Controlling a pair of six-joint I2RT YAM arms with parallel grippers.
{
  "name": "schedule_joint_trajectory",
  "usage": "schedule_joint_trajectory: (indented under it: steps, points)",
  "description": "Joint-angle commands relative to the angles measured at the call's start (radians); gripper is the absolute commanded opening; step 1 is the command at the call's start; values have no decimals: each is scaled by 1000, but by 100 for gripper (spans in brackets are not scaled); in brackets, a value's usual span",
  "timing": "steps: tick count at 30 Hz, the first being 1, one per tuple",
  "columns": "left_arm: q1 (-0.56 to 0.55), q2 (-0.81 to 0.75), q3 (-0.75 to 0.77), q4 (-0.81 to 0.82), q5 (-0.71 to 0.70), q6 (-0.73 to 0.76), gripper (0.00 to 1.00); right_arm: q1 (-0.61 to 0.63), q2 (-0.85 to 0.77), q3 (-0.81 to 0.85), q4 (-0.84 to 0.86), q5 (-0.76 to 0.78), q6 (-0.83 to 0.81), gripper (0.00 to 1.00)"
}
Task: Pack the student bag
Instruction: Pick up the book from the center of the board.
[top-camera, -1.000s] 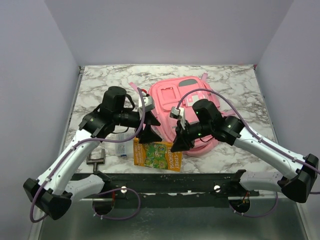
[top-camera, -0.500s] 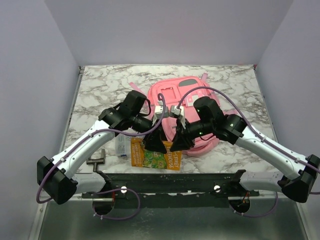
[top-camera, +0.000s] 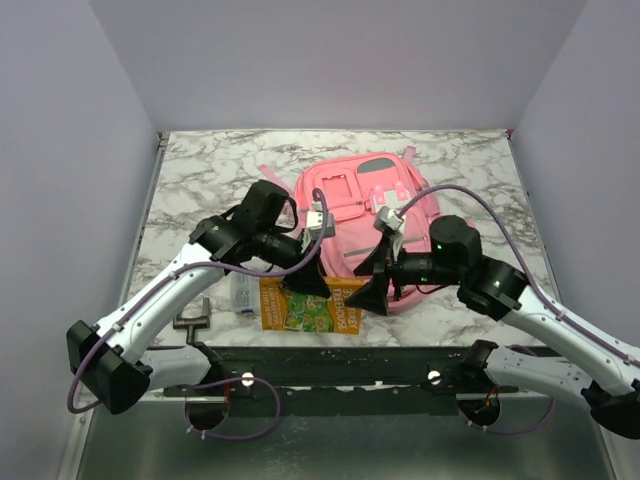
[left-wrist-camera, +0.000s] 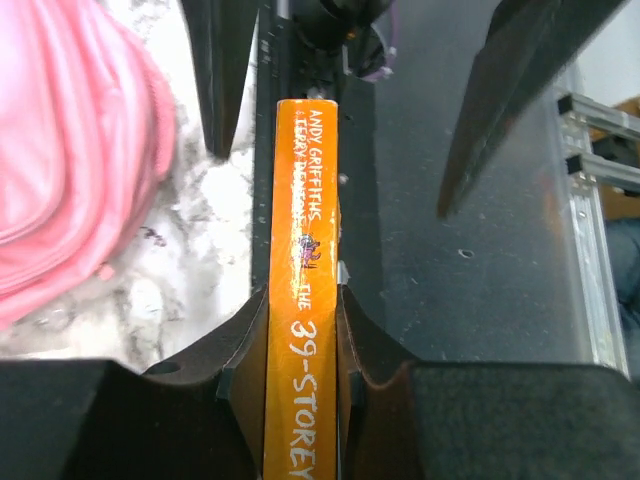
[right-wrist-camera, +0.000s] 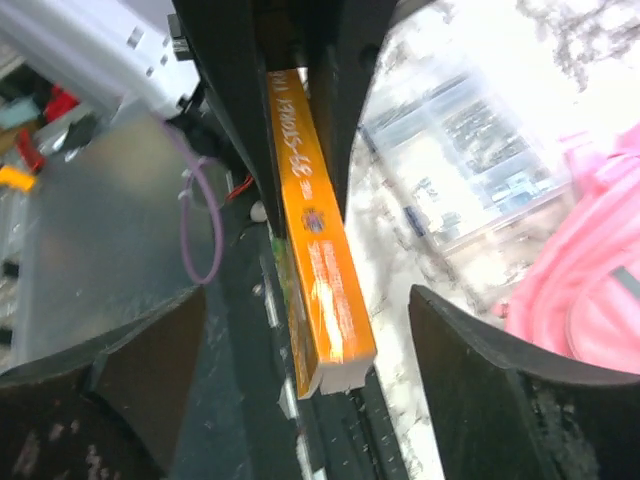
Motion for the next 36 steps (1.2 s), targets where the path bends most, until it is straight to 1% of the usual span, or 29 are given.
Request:
schedule_joint_trajectory:
  steps: [1, 2, 4, 6, 9, 12, 16, 17, 21, 24, 27, 30, 31, 32, 33, 34, 36]
  points:
    - [76, -119, 31, 118, -25, -132, 0, 2, -150, -146, 326, 238, 282, 97]
    - [105, -143, 24, 180, -30, -192, 0, 2, -182, -186, 378, 249, 335, 100]
    - [160, -187, 14, 298, -49, -341, 0, 1, -247, -292, 580, 257, 454, 100]
    - [227, -215, -2, 449, -29, -541, 0, 1, -275, -372, 736, 274, 573, 100]
    - [316, -229, -10, 632, 7, -839, 0, 1, -282, -452, 892, 340, 712, 100]
    - [342, -235, -40, 802, 15, -1109, 0, 1, -242, -513, 1126, 298, 794, 100]
    - [343, -194, -72, 1067, 79, -1423, 0, 0, -141, -480, 1286, 195, 855, 100]
    - [343, -193, -81, 1105, 76, -1468, 0, -1, -120, -477, 1347, 165, 874, 100]
    - [340, -219, -108, 1151, 22, -1550, 0, -1, -78, -475, 1464, 184, 959, 100]
    - [336, -266, -157, 1153, -66, -1558, 0, 0, -20, -479, 1598, 171, 1053, 100]
    - [322, -303, -213, 1155, -179, -1538, 0, -1, 55, -465, 1739, 118, 1130, 100]
    - [287, -331, -273, 1155, -310, -1515, 0, 2, 105, -443, 1755, 107, 1167, 91]
    - [271, -337, -283, 1155, -359, -1505, 0, 2, 114, -455, 1760, 128, 1172, 83]
    - [251, -346, -293, 1155, -405, -1490, 0, 2, 119, -468, 1764, 153, 1176, 72]
    - [239, -353, -300, 1155, -444, -1474, 0, 3, 123, -480, 1765, 172, 1181, 64]
    - [222, -364, -305, 1155, -488, -1450, 0, 2, 125, -490, 1765, 194, 1184, 58]
    - [187, -383, -320, 1155, -574, -1410, 0, 2, 128, -510, 1759, 228, 1193, 53]
